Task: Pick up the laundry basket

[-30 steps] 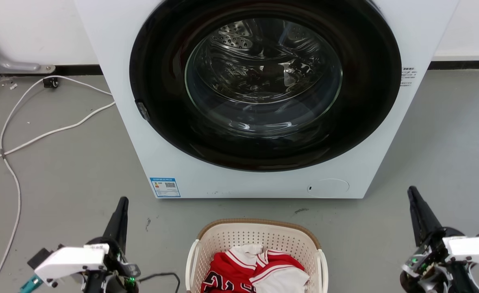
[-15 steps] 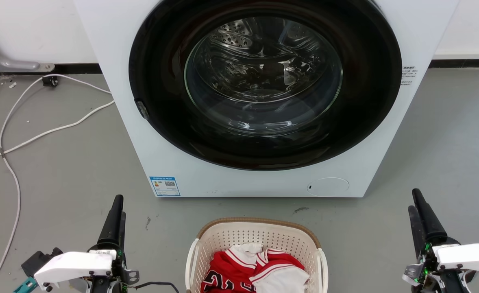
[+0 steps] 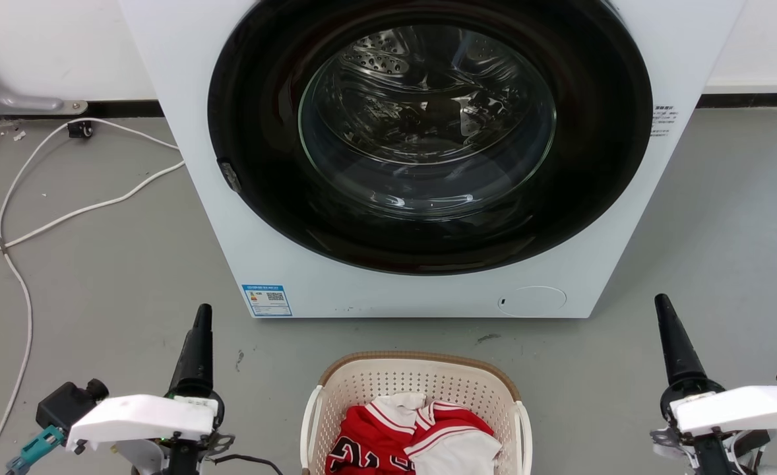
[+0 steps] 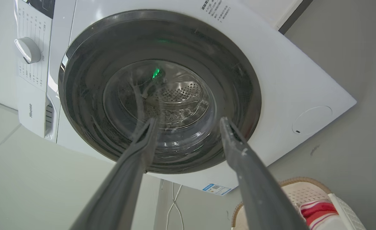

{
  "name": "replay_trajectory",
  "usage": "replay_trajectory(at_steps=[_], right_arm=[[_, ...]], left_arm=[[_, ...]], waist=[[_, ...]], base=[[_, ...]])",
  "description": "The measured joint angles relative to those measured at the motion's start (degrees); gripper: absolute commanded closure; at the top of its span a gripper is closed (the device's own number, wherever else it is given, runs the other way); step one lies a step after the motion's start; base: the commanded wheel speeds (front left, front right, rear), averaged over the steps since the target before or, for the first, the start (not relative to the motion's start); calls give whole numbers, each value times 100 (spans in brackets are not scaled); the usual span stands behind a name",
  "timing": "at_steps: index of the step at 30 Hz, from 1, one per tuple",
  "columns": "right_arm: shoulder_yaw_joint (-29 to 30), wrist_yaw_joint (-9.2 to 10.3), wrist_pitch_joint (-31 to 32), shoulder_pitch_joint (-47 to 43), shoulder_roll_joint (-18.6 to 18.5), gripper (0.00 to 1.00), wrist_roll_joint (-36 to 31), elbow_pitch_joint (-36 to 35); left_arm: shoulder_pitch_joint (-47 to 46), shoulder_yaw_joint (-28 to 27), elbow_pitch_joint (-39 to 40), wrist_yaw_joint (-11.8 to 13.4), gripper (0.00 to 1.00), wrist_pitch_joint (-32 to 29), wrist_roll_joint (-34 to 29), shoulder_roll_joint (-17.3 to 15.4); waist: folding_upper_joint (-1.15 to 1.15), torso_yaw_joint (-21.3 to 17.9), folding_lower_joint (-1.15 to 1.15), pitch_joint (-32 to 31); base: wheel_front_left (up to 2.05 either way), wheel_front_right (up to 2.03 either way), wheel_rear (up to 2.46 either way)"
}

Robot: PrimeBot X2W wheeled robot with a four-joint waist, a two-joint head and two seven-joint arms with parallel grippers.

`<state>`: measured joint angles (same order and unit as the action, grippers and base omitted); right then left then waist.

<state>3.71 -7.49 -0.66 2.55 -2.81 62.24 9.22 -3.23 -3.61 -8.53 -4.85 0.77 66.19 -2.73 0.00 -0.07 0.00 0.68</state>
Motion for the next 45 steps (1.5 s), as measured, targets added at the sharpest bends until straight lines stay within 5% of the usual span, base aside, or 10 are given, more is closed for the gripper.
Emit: replay_trajectory(at_steps=[20,45], right_arm=[[-233,0,-396,-142,0,0,-2212,-438],[-400,0,-798,-292,-1,0,-4072,-895]], left_arm=[[123,292,433,260,0,398,-1792,-1],[258,460,808,256,0,803,-3486,-3]], waist=[[0,0,0,26],[0,10,0,83]], base=[[0,0,0],[0,0,0]])
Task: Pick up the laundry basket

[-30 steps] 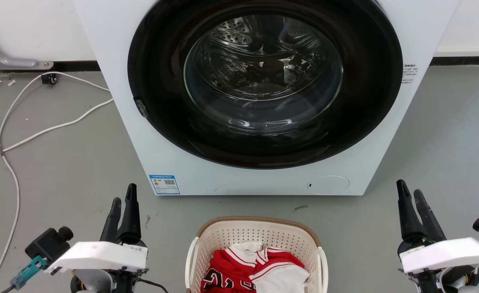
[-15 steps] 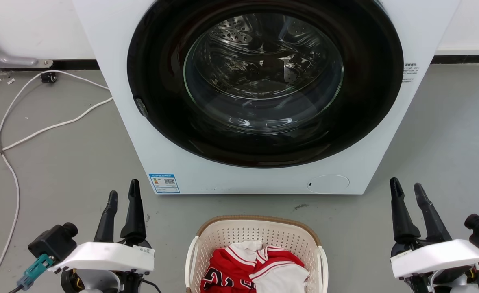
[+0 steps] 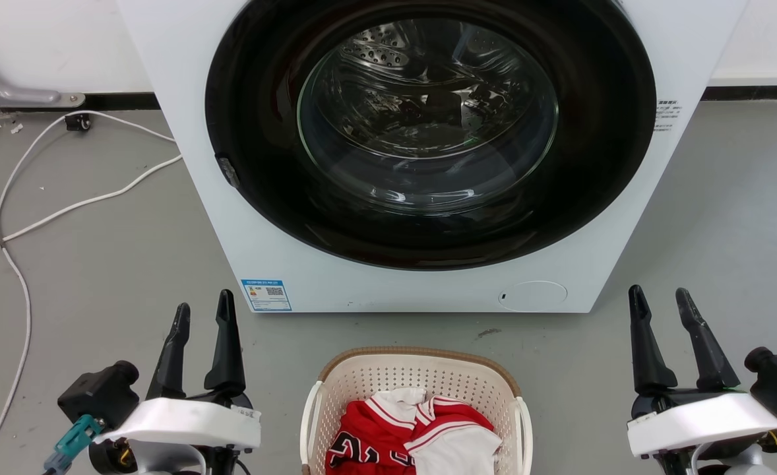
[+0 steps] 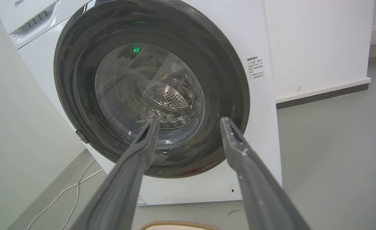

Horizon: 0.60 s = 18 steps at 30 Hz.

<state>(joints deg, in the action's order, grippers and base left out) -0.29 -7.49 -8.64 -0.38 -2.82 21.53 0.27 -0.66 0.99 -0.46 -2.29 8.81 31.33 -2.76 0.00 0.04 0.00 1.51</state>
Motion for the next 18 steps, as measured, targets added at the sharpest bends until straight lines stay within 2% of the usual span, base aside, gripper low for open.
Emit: replay_trajectory(at_steps=[18], right_arm=[[-22,0,-250,-116,0,0,-984,-132]], left_arm=[[114,63,102,-20,0,242,-947,-2]], waist=[[0,-4,0,7]], base=[[0,0,0]])
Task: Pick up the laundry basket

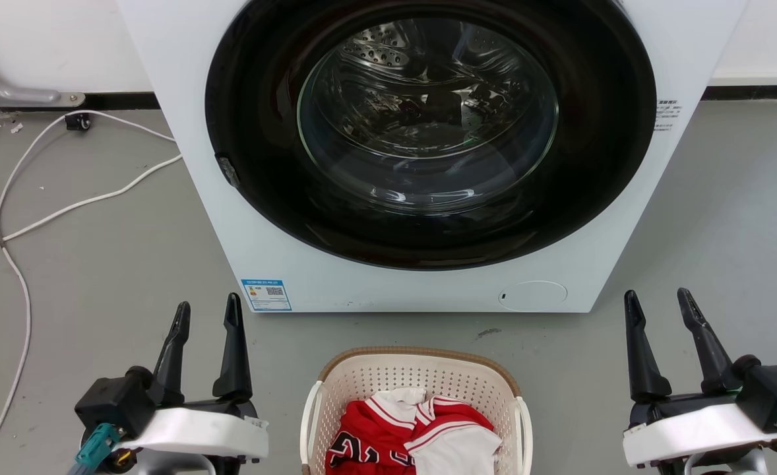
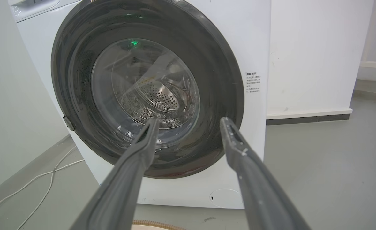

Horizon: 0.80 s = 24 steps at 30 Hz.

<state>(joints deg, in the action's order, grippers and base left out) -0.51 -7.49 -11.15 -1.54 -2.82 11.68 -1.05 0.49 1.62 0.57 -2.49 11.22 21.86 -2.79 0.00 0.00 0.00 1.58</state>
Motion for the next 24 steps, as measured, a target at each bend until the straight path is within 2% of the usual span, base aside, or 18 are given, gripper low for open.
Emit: replay_trajectory(at_steps=[14,24], right_arm=[[13,-1,-170,-106,-1,0,-692,-36],[-3,-1,-277,-132,-1,0,-1162,-70]], left_arm=[[76,48,46,5,0,166,-647,-1],[121,90,34,155,0,267,-1156,-2]], waist=[[0,9,0,-10],[0,7,0,0]], base=[[0,0,0],[0,0,0]])
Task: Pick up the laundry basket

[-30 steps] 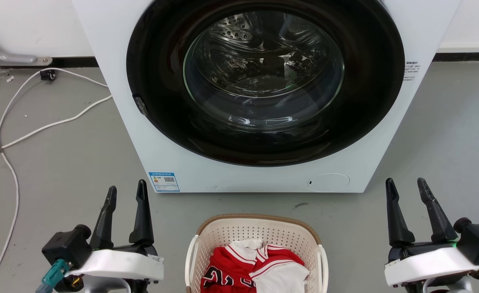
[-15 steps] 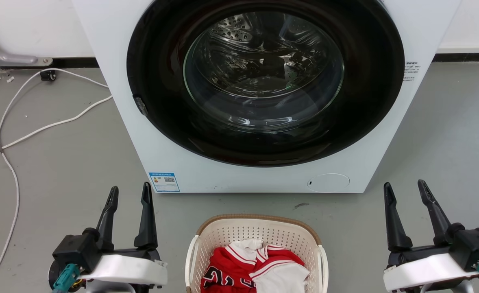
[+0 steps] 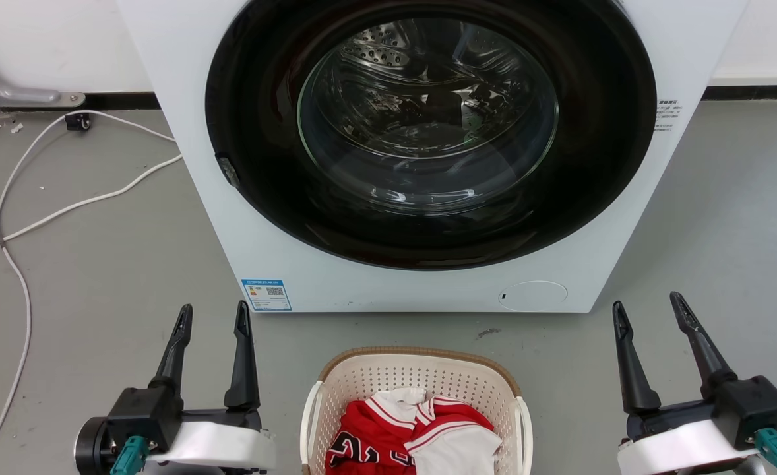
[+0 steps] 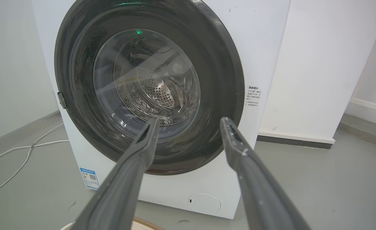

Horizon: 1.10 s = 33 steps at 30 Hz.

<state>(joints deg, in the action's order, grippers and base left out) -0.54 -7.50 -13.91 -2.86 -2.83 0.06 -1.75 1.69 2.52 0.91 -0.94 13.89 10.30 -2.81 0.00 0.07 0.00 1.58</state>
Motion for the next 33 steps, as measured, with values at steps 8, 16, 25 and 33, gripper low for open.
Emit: replay_trajectory(at_steps=[8,16,25,33], right_arm=[[-7,0,-78,-64,-1,0,-368,-2],[11,0,-118,-80,-1,0,-516,48],[42,0,-118,-96,-1,0,-458,144],[47,0,-118,-107,-1,0,-424,205]], left_arm=[[19,42,-1,45,0,89,-339,-1],[78,71,-103,53,0,118,-463,-1],[114,73,-280,97,0,118,-468,-2],[129,80,-345,101,0,118,-512,-2]], waist=[[0,-4,0,-13],[0,-3,0,-34],[0,4,0,-41],[0,-6,0,-39]], base=[[0,0,0],[0,0,0],[0,0,0],[0,0,0]])
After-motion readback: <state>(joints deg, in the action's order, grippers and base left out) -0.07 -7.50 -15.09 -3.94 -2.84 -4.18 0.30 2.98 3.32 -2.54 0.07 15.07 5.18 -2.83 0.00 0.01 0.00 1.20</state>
